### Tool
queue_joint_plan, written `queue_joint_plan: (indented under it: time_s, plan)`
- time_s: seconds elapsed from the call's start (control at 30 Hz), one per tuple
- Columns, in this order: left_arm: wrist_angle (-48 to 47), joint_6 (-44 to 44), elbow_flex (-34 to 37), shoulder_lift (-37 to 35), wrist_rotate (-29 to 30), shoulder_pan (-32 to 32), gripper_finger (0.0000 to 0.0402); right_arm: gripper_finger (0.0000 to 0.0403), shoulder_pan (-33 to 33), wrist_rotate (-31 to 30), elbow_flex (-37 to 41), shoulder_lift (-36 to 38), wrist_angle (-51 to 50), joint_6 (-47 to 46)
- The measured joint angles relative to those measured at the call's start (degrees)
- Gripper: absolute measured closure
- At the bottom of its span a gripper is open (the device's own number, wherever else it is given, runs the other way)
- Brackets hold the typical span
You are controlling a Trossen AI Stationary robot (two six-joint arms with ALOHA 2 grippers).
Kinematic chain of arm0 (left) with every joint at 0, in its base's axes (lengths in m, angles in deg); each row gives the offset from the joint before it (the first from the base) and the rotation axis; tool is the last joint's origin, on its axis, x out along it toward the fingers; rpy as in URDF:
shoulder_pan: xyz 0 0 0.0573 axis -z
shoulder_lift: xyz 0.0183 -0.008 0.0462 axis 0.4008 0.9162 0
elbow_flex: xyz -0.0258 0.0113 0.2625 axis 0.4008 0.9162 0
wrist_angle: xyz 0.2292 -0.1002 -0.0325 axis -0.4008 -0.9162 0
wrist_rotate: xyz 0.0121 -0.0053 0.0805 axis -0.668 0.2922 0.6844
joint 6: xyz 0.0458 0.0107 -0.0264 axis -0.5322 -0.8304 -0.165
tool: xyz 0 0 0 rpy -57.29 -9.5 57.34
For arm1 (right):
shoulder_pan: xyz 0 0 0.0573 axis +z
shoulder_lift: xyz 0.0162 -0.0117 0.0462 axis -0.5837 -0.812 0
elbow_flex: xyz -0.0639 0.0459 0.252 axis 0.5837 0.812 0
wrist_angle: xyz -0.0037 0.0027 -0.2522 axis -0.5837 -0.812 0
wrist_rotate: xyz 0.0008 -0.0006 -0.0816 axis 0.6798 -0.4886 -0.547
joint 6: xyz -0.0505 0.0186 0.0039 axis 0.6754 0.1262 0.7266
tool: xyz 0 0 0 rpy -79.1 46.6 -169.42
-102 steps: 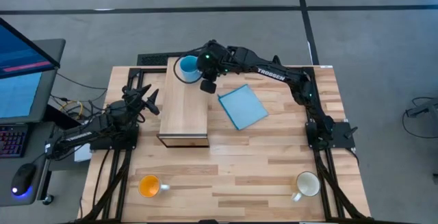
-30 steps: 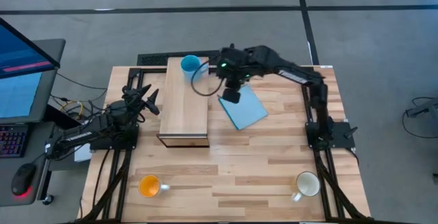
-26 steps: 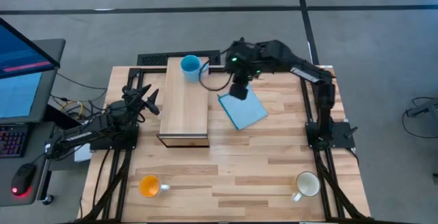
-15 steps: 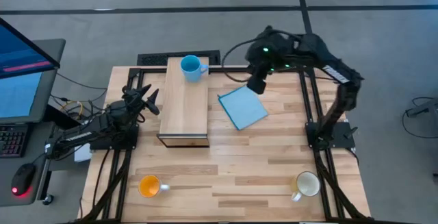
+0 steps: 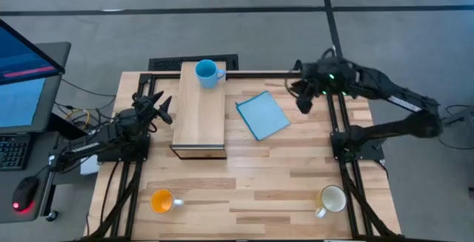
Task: Stack small to large cups/mugs on shelf
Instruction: Put the yellow mug on the shelf
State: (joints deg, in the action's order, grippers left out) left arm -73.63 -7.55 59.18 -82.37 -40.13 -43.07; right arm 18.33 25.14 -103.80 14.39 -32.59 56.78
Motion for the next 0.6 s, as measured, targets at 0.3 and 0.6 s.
queue_joint_plan:
  time_s: [0.3,0.6]
  plan:
    - [0.0,-0.81,0.02,0.0,0.0,0.02,0.0207,0.0301,7.41,3.49,15.58,16.17,-0.36,-15.52]
    - [0.0,-0.89,0.0,-0.01,0.0,0.02,0.0207,0.0301,14.24,10.79,15.73,22.05,-19.29,-38.21]
